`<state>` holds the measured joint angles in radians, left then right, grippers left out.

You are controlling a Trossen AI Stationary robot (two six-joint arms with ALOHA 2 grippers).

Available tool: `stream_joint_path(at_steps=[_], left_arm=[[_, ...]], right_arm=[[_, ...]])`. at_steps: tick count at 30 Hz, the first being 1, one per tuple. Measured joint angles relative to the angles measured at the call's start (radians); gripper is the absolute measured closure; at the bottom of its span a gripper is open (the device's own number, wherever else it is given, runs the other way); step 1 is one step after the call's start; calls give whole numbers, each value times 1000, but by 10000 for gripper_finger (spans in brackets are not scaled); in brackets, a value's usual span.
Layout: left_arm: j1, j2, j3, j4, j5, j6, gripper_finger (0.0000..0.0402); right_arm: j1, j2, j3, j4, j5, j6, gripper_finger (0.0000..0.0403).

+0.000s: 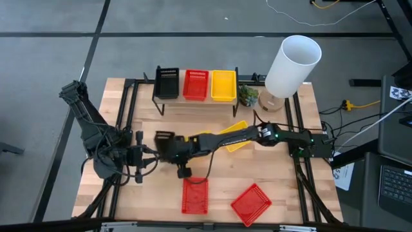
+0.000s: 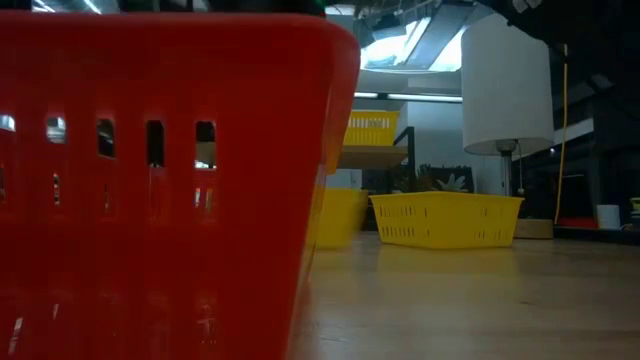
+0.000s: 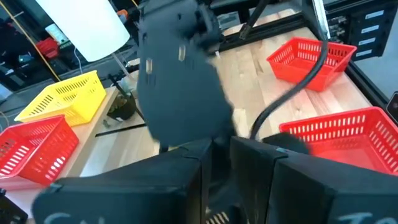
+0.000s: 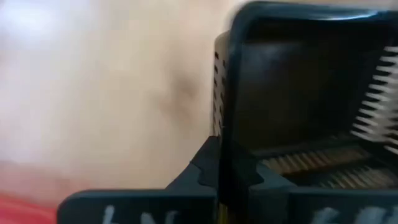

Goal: Stack baskets on shelf by color
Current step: Stack the black bin on the other black bin on the shelf

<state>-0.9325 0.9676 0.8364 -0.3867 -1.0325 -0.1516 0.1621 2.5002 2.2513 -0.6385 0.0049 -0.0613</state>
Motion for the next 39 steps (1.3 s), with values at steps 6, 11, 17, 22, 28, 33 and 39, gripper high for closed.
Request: stream_joint_path(at_steps=[6,11,17,22,28,33,39], left_arm=[[0,0,0,-1,0,-69,347],[0,0,0,-15,8,-184,347],[0,1,0,-17,9,-215,347],[10,2,0,-29,14,-319,347],[52,61,0,-81,99,-541,347],[146,163,0,-93,272,-622,347],[262,245,0,-159,419,-632,347]], right_arm=[[-17,-1,0,-20,51,9,391],[-14,-1,0,20,-9,-17,353],[-14,-1,1,30,-35,-6,303],[-15,-6,107,-75,-197,33,278],[-13,-172,67,-463,-300,41,275],[15,-301,66,-729,-195,51,285],[106,-464,65,-947,80,202,298]])
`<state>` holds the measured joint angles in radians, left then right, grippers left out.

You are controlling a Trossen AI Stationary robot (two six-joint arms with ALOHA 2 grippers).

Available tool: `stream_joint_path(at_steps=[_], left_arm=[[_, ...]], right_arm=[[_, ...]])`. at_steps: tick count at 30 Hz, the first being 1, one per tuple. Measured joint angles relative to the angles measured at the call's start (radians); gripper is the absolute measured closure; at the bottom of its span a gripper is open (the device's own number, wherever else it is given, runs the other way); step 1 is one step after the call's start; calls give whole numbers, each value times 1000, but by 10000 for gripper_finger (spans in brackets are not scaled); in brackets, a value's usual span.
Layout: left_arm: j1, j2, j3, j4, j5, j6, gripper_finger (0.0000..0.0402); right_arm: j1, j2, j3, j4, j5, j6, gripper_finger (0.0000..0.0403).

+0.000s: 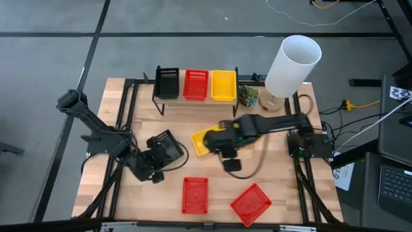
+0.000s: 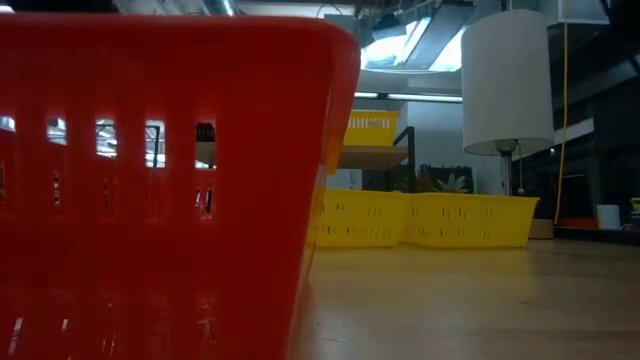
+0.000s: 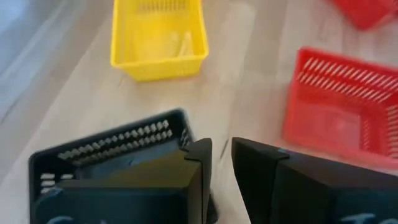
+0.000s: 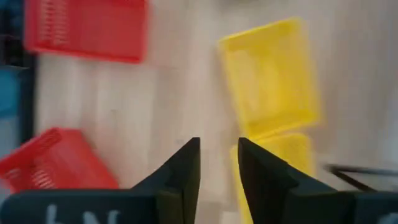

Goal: Stack baskets on shelf by color
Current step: Stack the black bin on the other black bin on the shelf

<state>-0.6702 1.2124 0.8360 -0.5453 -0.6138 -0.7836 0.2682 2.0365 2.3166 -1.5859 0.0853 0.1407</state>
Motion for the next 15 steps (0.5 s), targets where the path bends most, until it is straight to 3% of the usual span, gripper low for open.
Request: stream_joint_path(at_steps=[2,7,12,15], left_arm=[[29,7,0,-7,46,7,347],[72,5,0,7,111,3,346],[101,5,0,8,188,-1,329],[129,6,0,8,189,-3,310]], right_arm=[[46,-68,-22,27,114,42,299],[174,-255,-172,23,268,206,300],[292,-460,-449,64,434,451,300],[345,-578,-650,141,468,586,300]])
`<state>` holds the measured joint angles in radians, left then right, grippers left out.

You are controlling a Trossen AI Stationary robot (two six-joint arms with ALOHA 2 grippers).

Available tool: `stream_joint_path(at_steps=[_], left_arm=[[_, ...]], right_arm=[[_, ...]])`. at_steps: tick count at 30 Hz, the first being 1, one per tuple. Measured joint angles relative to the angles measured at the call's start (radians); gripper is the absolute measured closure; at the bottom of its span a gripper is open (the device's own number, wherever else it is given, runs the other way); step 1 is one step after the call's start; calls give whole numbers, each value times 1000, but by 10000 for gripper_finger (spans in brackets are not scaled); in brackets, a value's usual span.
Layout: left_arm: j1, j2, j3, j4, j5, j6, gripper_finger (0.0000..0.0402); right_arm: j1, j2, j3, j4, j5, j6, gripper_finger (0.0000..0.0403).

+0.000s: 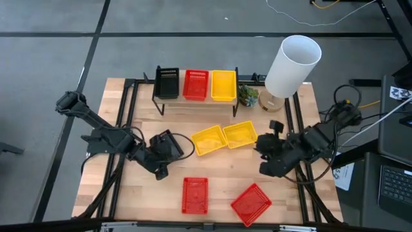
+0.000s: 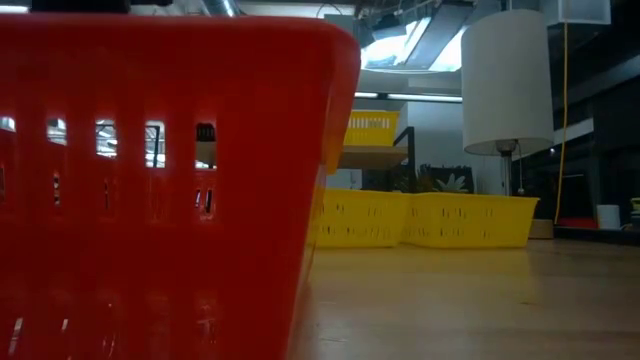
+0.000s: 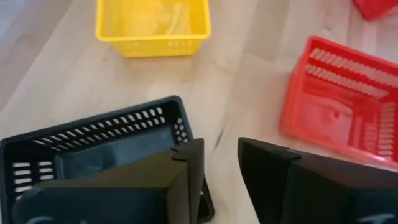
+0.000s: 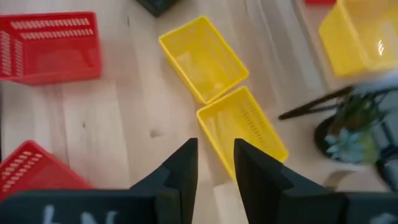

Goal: Stack baskets on shelf by color
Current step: Stack the black bin on the other black bin on the shelf

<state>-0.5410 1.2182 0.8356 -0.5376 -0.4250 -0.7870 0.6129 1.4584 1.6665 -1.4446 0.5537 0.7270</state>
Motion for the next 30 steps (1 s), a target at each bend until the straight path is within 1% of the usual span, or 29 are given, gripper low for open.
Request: stream_joint_path(at_steps=[3,6,8,10,13,17,22,28,30], left_arm=[[28,0,0,0,7,-34,294],[40,0,0,-1,28,-80,282],[40,8,0,1,17,-102,280],[45,45,0,17,-4,-118,281],[53,95,-1,11,-6,-150,282],[64,159,-1,15,29,-155,282],[72,220,-1,25,74,-180,282],[72,286,-1,26,81,-202,282],[72,315,0,28,99,-202,282]], right_arm=[[39,-103,-203,129,17,69,300],[67,-189,-396,306,38,101,300],[75,-228,-519,462,97,109,300],[74,-250,-628,653,154,97,300],[75,-254,-745,869,162,1,300],[75,-254,-831,1025,161,-52,300],[75,-255,-841,1044,156,-51,300],[75,-259,-841,1046,156,-52,300],[75,-259,-841,1046,157,-52,300]])
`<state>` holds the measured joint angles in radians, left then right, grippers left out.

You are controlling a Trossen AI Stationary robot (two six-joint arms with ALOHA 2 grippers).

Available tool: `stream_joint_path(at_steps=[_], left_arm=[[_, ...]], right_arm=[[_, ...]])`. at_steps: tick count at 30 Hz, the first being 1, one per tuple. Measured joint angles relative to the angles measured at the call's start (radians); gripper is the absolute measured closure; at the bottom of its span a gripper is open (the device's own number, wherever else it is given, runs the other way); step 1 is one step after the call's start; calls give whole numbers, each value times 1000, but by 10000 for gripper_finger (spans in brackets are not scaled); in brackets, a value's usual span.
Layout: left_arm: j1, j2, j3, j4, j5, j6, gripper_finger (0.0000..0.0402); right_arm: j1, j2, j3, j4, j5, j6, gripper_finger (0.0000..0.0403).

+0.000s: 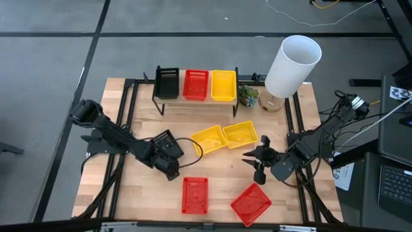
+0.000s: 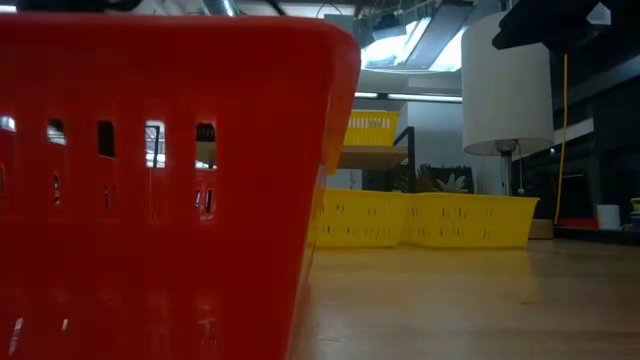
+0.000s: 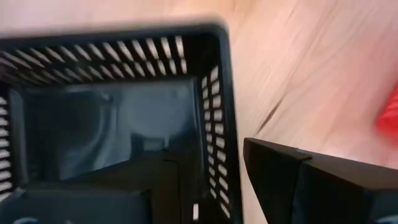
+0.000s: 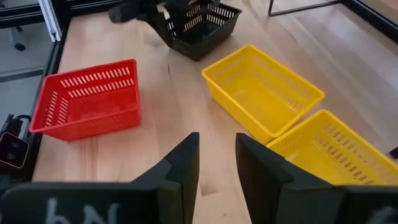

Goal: Stack baskets on shelf by color
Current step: Stack the black bin on the other black bin on the shelf

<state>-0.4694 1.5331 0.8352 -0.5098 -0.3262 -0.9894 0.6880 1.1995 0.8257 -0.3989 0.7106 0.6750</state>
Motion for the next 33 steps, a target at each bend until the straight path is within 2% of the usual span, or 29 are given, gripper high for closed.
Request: stream_joint_path(at_steps=[5,7,9,11,13,16,19,26,30,33], left_arm=[[0,53,0,-1,61,-5,283],[0,67,0,9,79,-6,295],[-1,66,0,7,82,-27,325],[-1,64,0,11,76,-51,373],[-9,51,2,3,65,-79,391],[-39,20,54,-28,76,-104,399],[-76,-17,159,-95,77,-92,401],[-95,-86,482,-434,-172,164,401],[-7,-131,634,-657,-320,330,401],[119,-178,678,-781,-326,416,401]], right_arm=[[0,0,0,-1,3,-2,300],[0,0,0,-1,3,-3,300],[0,0,0,-1,3,-7,300],[0,0,0,-1,4,-20,300],[0,0,0,-2,3,-28,300],[0,0,0,-2,4,-27,300],[0,0,1,-2,4,-25,300],[0,0,1,-3,4,-26,300],[0,1,1,-5,4,-26,300],[0,1,1,-5,4,-26,300]])
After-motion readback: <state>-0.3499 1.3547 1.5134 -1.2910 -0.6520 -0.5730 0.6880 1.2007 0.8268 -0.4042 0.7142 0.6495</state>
